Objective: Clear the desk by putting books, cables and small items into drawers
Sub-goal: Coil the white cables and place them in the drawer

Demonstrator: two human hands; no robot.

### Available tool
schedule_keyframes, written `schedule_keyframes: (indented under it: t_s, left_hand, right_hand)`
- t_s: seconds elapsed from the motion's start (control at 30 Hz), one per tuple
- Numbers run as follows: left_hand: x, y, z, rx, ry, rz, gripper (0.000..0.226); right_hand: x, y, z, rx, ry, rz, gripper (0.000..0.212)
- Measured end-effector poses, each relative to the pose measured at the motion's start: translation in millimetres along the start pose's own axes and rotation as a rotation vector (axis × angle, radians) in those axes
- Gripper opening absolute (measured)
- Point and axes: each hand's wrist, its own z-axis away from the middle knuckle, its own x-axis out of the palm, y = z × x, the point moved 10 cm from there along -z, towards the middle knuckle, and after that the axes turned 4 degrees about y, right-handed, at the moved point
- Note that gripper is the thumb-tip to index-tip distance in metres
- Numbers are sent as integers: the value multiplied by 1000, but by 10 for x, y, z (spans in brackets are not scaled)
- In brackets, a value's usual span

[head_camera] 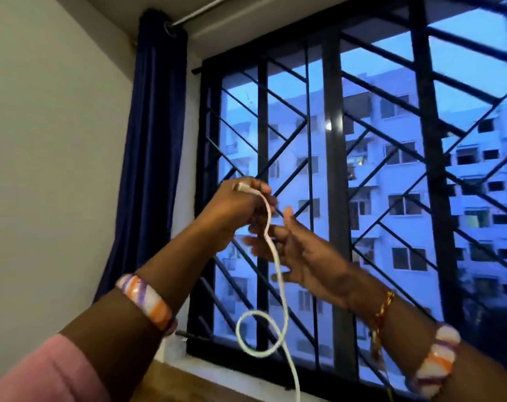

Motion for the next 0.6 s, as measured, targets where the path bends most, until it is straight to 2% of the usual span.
schedule_keyframes:
  t_s: [0.07, 0.17, 0.2, 0.23, 0.3, 0.33, 0.4, 0.43, 0.53, 0.6]
  left_hand:
    - [11, -86, -163, -1, 78, -53, 33]
    - [1, -257, -296, -88, 52, 18, 25]
    - [-1, -325, -288, -127, -5, 5, 22]
    - [-13, -405, -258, -180, -66, -22, 29]
    - [-99, -552, -154, -293, -173, -63, 57]
    - [-142, -581, -85, -335, -220, -58, 62]
    - [-227, -558, 87, -401, -298, -7, 55]
    - [-247, -516, 173, -428, -324, 26, 48]
    - [-331, -417, 463, -489, -380, -1, 25]
    - [-368, -404, 683, -511, -430, -115, 22]
  right_hand:
    - [197, 136, 3, 20, -88, -69, 61]
    - [301, 265, -16, 17, -130, -151, 19]
    - [253, 283, -58, 24, -95, -168, 18]
    - [160, 278, -114, 12, -29, -145, 21]
    - [-88, 140, -218, -101, 152, 113, 26]
    - [-157, 6, -245, -204, 224, 320, 27]
    - [-61, -256, -245, -426, 272, 683, 29]
    - [15, -332, -226, -508, 264, 781, 29]
    - [174, -496, -130, -662, 260, 895, 19]
    - [153, -641, -69, -707, 329, 942, 18]
